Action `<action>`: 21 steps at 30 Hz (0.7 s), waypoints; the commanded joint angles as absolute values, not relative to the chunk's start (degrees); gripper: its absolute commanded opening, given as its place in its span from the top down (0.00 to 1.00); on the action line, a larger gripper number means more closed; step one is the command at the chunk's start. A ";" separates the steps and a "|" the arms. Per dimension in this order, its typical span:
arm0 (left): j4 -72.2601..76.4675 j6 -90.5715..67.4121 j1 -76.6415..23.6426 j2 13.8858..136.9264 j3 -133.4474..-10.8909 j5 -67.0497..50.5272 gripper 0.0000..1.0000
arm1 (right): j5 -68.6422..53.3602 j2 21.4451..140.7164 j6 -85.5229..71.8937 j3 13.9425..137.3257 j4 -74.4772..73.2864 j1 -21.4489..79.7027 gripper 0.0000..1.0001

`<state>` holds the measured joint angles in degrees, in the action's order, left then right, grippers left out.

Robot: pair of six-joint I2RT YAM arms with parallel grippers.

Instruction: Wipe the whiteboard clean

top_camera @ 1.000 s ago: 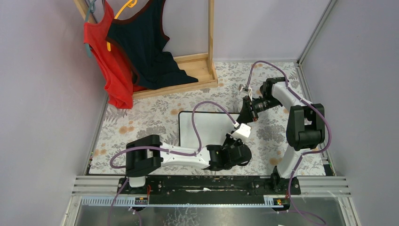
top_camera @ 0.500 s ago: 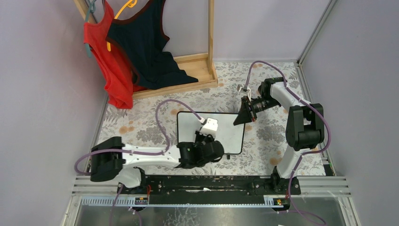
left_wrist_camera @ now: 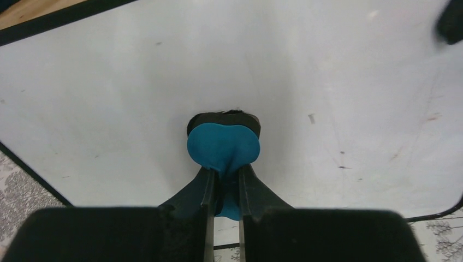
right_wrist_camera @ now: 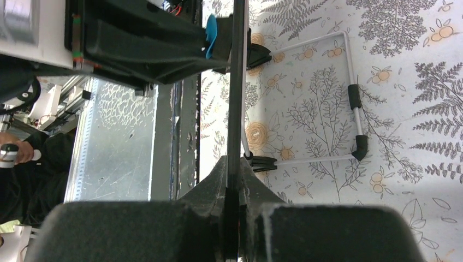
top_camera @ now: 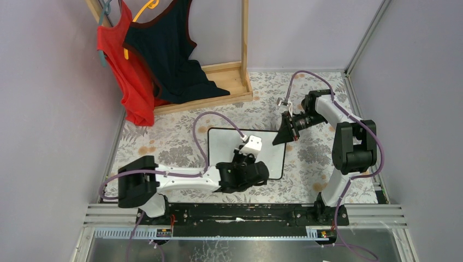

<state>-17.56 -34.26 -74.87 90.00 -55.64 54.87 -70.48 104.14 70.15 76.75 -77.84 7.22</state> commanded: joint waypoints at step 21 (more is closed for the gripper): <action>-12.19 -29.93 -75.55 87.80 -61.04 55.27 1.00 | -71.72 104.68 70.66 76.82 -83.65 8.94 1.00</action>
